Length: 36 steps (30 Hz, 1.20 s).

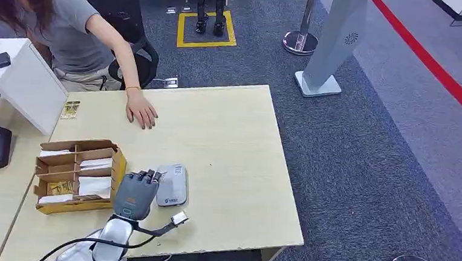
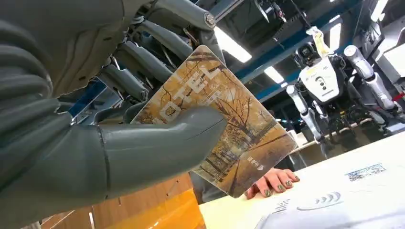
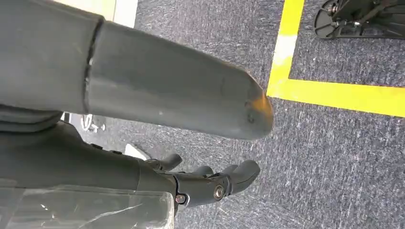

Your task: Pass the card to the sensor for recognition and then transmit it.

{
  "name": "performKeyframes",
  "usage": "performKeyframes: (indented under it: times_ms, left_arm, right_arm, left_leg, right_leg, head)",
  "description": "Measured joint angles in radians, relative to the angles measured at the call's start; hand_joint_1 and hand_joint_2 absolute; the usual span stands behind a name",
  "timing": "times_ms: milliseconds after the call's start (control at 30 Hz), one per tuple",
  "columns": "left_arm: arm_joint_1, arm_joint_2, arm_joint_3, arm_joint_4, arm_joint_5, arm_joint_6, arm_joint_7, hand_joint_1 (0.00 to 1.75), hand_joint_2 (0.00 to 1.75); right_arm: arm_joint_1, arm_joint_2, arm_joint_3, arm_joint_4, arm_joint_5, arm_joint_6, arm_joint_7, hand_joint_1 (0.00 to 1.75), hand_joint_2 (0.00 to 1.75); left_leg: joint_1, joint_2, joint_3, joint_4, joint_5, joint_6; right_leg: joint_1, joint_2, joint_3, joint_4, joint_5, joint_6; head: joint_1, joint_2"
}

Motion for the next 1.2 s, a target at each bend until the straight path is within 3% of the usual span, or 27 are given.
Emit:
performKeyframes:
  times_ms: [267, 767, 967, 1033, 1200]
  left_arm:
    - [-0.025, 0.011, -0.049, 0.000, 0.000, 0.010, 0.026, 1.75, 1.75]
    - [-0.028, 0.014, -0.063, 0.000, 0.000, 0.019, 0.003, 1.75, 1.75]
    - [-0.014, 0.013, -0.063, 0.000, 0.000, 0.061, -0.137, 1.75, 1.75]
    - [-0.007, 0.011, -0.061, 0.002, 0.000, 0.070, -0.158, 1.75, 1.75]
    - [0.025, -0.004, -0.015, 0.005, 0.001, 0.077, -0.269, 1.75, 1.75]
  right_arm:
    - [0.000, 0.000, 0.004, 0.000, 0.003, 0.000, 0.000, 0.00, 0.00]
    - [-0.001, 0.000, 0.009, 0.000, 0.005, 0.003, 0.000, 0.00, 0.00]
    - [-0.001, 0.000, 0.013, 0.000, 0.006, 0.003, -0.001, 0.00, 0.00]
    - [-0.001, 0.000, 0.016, 0.000, 0.006, 0.003, -0.002, 0.00, 0.00]
    - [-0.001, 0.000, 0.024, 0.000, 0.006, 0.003, -0.003, 0.00, 0.00]
  left_leg:
    - [0.000, 0.000, 0.000, 0.000, 0.000, 0.000]
    - [0.000, 0.000, 0.000, 0.000, 0.000, 0.000]
    - [0.000, 0.000, 0.000, 0.000, 0.000, 0.000]
    - [0.000, 0.000, 0.000, 0.000, 0.000, 0.000]
    - [0.000, 0.000, 0.000, 0.000, 0.000, 0.000]
  right_leg:
    - [0.000, 0.000, 0.000, 0.000, 0.000, 0.000]
    - [0.000, 0.000, 0.000, 0.000, 0.000, 0.000]
    - [0.000, 0.000, 0.000, 0.000, 0.000, 0.000]
    - [0.000, 0.000, 0.000, 0.000, 0.000, 0.000]
    - [0.000, 0.000, 0.000, 0.000, 0.000, 0.000]
  head:
    - [0.000, 0.000]
    - [0.000, 0.000]
    - [0.000, 0.000]
    - [0.000, 0.000]
    - [0.000, 0.000]
